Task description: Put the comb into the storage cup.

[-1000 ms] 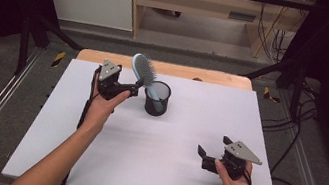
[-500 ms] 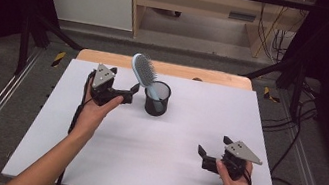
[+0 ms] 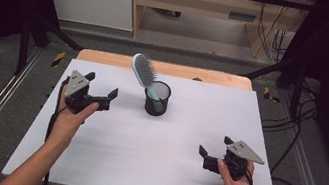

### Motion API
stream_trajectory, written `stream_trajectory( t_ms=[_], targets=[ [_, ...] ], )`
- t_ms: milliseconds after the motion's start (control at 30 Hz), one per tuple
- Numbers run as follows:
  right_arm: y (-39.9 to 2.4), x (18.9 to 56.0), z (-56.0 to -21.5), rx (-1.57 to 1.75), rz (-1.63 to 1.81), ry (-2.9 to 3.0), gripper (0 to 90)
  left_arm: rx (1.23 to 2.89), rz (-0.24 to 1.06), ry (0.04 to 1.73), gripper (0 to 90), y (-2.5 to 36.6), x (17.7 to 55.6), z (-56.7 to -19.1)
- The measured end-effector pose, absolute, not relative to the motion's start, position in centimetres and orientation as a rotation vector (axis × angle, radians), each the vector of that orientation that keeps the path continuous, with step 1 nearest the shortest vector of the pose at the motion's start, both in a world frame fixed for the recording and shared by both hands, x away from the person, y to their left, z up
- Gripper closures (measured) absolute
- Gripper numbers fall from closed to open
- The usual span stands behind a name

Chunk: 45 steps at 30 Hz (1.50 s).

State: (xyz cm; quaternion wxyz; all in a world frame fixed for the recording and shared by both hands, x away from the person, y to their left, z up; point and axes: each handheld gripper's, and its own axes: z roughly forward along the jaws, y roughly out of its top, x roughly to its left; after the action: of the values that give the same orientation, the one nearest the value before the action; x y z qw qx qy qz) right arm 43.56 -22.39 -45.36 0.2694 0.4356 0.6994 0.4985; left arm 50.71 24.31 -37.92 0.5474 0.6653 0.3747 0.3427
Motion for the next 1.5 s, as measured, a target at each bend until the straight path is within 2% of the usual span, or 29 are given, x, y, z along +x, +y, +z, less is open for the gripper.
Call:
stream_trajectory(
  t_ms=[867, 1167, 1500],
  targets=[
    [-22.7, 43.5, -45.3, 1.167, 1.352, 1.901, 3.1, 1.515, 0.849, 0.937, 1.6, 32.8, 45.3, -39.3],
    [-22.7, 43.5, -45.3, 1.172, 1.362, 1.899, 3.1, 1.487, 0.859, 0.938, 1.6, 33.7, 43.8, -40.4],
    [-22.8, 43.3, -45.3, 1.177, 1.357, 1.895, 3.1, 1.484, 0.850, 0.910, 1.6, 32.9, 42.8, -41.3]
  ],
)
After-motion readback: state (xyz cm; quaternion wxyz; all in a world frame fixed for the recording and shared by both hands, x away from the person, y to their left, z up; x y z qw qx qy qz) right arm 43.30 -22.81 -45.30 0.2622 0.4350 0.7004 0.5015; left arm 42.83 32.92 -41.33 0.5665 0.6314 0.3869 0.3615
